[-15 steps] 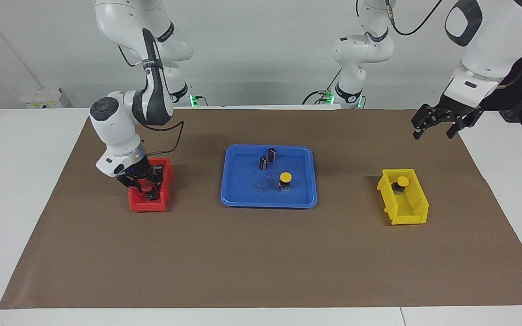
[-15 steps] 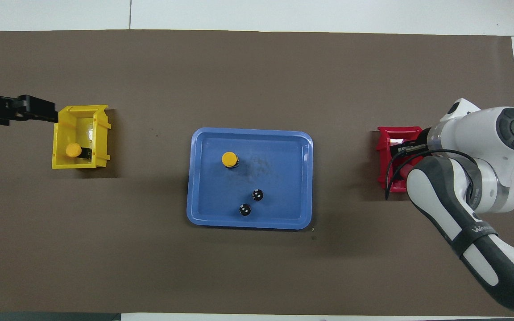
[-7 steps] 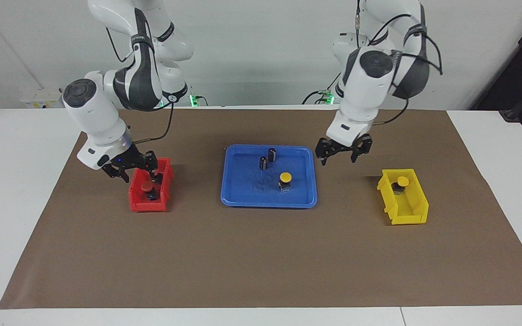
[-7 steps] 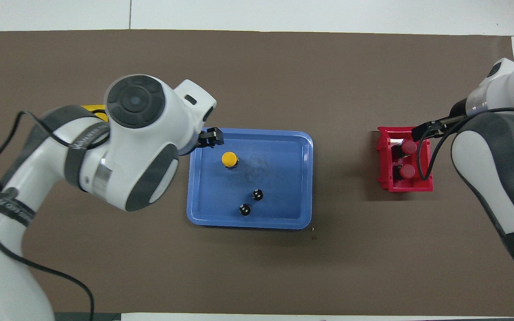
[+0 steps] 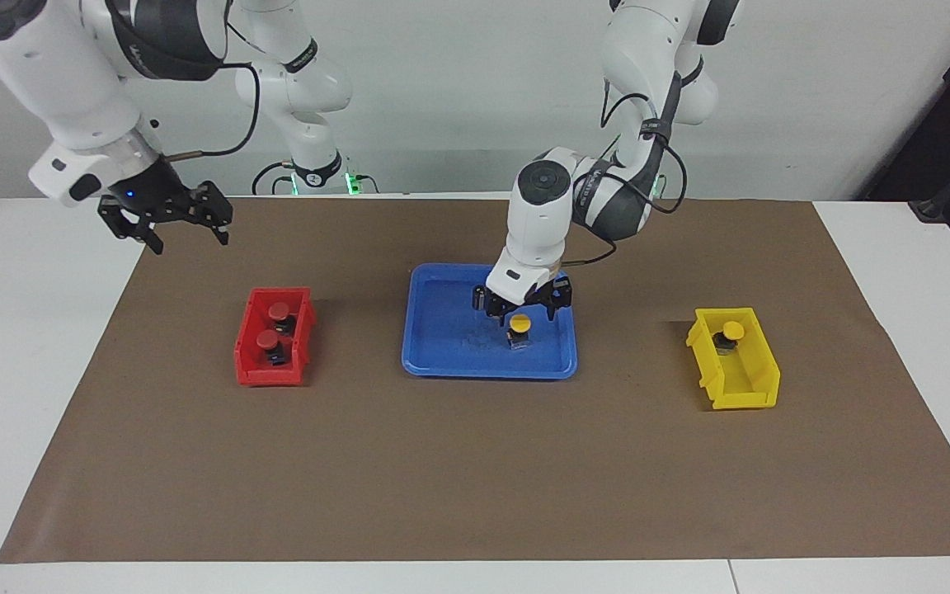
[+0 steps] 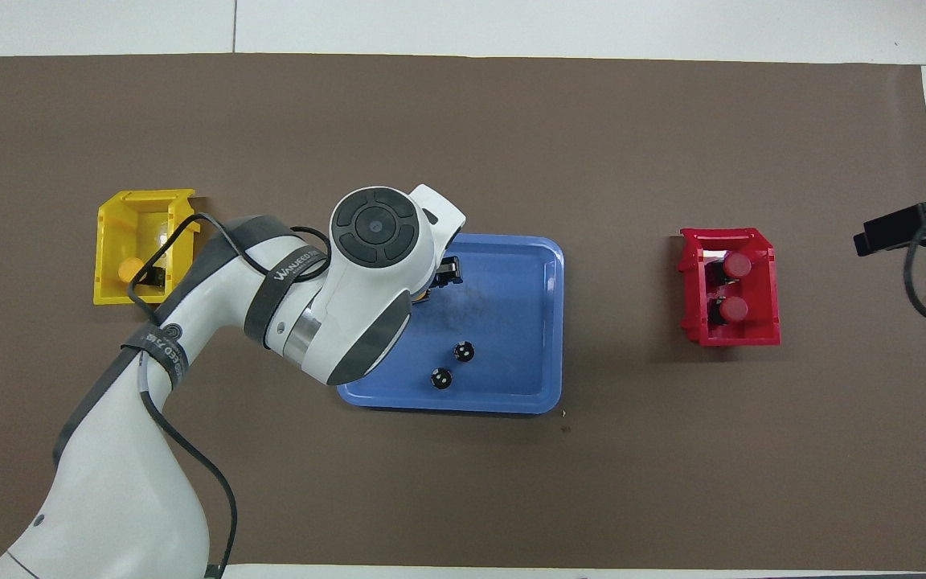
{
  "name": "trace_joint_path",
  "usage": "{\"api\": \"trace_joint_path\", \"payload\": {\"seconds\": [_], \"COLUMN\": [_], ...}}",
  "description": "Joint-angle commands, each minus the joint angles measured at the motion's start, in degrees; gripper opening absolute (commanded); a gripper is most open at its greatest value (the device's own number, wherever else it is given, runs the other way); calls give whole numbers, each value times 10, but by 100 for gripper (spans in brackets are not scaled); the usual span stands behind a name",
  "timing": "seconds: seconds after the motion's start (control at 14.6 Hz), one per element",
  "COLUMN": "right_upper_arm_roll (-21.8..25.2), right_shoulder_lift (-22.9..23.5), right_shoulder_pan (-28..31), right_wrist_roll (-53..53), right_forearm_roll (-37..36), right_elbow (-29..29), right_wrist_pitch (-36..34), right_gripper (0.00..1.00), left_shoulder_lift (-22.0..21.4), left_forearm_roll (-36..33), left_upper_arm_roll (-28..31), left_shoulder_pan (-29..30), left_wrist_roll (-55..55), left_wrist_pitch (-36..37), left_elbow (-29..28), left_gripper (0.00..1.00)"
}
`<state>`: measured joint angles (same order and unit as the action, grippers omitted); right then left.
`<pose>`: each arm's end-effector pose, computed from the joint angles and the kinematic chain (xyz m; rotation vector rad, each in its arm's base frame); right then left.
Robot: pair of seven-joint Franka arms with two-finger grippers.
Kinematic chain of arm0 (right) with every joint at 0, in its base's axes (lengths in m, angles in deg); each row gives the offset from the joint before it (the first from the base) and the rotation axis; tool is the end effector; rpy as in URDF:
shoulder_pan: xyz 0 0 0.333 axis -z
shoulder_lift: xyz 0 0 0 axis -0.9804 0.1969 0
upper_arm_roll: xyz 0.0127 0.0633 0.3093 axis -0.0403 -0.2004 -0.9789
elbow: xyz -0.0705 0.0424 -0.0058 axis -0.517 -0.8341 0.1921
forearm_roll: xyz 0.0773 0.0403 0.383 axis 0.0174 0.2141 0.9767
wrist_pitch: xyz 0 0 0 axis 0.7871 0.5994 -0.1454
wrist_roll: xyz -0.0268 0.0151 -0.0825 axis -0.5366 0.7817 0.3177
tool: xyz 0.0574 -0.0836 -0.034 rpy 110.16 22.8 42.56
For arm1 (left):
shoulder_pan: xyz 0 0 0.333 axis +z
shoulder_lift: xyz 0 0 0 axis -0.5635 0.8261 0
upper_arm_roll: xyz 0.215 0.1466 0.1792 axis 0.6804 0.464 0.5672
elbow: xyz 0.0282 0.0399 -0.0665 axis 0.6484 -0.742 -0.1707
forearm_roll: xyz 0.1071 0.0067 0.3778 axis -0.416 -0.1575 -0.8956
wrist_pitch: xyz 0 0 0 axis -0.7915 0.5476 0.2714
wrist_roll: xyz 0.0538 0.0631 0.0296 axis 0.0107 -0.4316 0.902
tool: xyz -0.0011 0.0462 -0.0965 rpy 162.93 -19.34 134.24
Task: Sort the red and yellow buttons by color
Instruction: 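Grasp the yellow button and carry it to the yellow bin with the left gripper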
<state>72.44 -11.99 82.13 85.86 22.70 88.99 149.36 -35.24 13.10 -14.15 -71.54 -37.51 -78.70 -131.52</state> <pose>0.5455 -0.0533 0.6181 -3.0963 -0.1417 0.0738 0.4991 -0.4061 0.3625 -3.1196 -0.0281 0.0028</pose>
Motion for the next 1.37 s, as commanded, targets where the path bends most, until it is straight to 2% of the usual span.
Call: {"api": "trace_joint_path", "payload": {"seconds": [0.0, 0.07, 0.21, 0.41, 0.55, 0.62, 0.75, 0.89, 1.1, 1.3], "right_upper_arm_roll": [2, 2, 9, 9, 9, 9, 5, 3, 3, 2], "right_shoulder_lift": [0, 0, -2, -20, -19, -19, -19, -18, -18, -17], "right_shoulder_pan": [6, 6, 6, 1, 1, -1, -2, -2, -2, -2], "right_wrist_roll": [-5, -5, -5, -9, -10, -10, -10, -10, -10, -10], "right_forearm_roll": [-22, -39, -42, -38, -38, -38, -39, -41, -42, -42], "right_elbow": [-9, -11, 3, 29, 29, 29, 28, 26, 25, 20], "right_wrist_pitch": [-19, -17, -2, 14, 10, 10, 9, 3, 2, -1], "right_gripper": [100, 100, 100, 100, 100, 100, 100, 100, 100, 100], "left_shoulder_lift": [-1, -2, -1, 0, 0, -2, -17, -32, -27, -24], "left_forearm_roll": [0, 0, 2, 2, 2, 2, -8, -9, -11, -42], "left_upper_arm_roll": [9, 8, 8, 9, 10, 16, 18, 23, 25, 25], "left_shoulder_pan": [-7, -7, -12, -11, -5, 0, 50, 94, 190, 264], "left_wrist_roll": [10, 16, 72, 75, 75, 74, 54, -29, -172, -322], "left_wrist_pitch": [-10, -12, -15, -16, -2, 18, 85, 153, 225, 201], "left_elbow": [-12, -17, -15, -11, 14, 36, 84, 128, 182, 177], "left_gripper": [97, 93, 2, 1, 1, 1, 1, 1, 1, 1]}}
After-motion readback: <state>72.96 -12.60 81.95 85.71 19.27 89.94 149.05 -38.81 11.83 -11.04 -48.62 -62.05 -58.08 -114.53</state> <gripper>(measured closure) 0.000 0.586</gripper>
